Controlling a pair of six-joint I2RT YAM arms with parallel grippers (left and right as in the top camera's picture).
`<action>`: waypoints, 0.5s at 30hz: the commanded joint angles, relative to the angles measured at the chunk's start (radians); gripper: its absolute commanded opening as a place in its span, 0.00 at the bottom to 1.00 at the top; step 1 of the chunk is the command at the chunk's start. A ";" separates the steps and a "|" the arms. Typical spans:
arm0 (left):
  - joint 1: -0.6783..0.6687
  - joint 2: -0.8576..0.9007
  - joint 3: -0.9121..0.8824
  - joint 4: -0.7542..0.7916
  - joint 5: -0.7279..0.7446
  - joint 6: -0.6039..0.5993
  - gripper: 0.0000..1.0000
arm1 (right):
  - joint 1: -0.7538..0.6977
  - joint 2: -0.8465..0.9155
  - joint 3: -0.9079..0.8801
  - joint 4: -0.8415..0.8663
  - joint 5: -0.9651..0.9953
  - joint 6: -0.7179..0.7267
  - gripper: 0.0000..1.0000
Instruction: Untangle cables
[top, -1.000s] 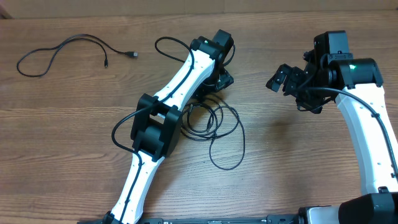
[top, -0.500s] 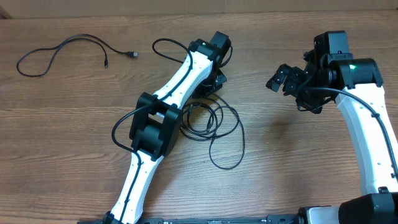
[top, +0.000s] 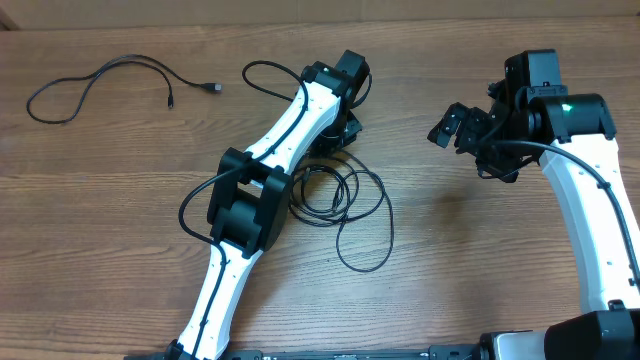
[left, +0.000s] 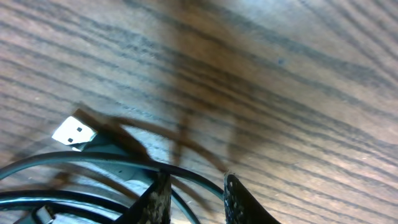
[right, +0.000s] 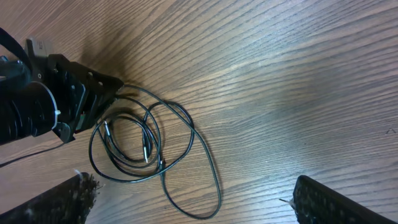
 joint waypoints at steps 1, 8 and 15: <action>-0.003 0.008 -0.012 -0.014 -0.024 0.001 0.30 | -0.003 0.000 0.003 0.003 0.011 0.004 1.00; -0.015 0.009 -0.023 0.000 -0.025 -0.008 0.32 | -0.003 0.000 0.003 0.003 0.011 0.004 1.00; -0.017 0.013 -0.039 -0.003 -0.024 -0.007 0.30 | -0.003 0.000 0.003 0.003 0.011 0.004 1.00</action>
